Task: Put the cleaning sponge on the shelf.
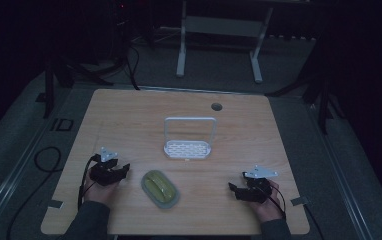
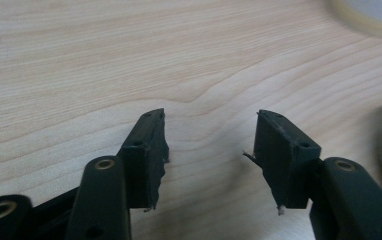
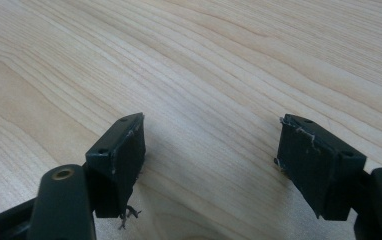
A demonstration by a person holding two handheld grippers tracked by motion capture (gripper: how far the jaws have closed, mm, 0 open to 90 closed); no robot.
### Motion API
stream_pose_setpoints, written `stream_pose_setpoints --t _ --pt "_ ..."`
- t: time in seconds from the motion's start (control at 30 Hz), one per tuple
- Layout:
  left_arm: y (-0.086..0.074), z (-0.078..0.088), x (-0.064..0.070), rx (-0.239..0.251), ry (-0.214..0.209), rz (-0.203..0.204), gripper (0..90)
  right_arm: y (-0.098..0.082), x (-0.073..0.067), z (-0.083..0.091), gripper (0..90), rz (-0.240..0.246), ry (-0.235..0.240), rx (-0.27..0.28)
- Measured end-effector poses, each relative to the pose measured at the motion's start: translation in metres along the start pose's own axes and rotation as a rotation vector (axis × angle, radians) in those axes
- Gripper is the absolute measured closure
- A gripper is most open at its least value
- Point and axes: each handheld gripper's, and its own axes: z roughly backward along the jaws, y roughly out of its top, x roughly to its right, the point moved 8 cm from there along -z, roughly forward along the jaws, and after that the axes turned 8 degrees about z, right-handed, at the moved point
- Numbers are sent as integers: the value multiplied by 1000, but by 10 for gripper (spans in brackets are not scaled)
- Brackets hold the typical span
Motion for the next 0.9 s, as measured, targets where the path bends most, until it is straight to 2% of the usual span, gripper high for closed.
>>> stream_pose_setpoints --t 0.03,0.13,0.2,0.27,0.3,0.47,0.57,0.7,0.9 --pt "1 6 2 5 -26 -7 477 0 0 0 267 1 0 0" --pt "2 11 5 7 -43 -16 480 0 0 0 267 3 0 2" --pt "4 20 11 16 -76 -46 480 0 0 0 267 2 0 1" --pt "4 20 11 16 -76 -46 485 0 0 0 267 1 0 0" --pt "5 25 16 21 -114 -60 518 0 0 0 267 1 0 0" --pt "8 34 23 31 -165 -71 615 0 0 0 267 0 0 1" --pt "8 41 31 36 -203 -83 742 0 0 0 267 0 0 1" --pt "6 49 42 38 -246 -120 895 0 0 0 267 1 0 1" --pt "-1 55 58 21 -282 -170 900 0 0 0 267 1 0 1"
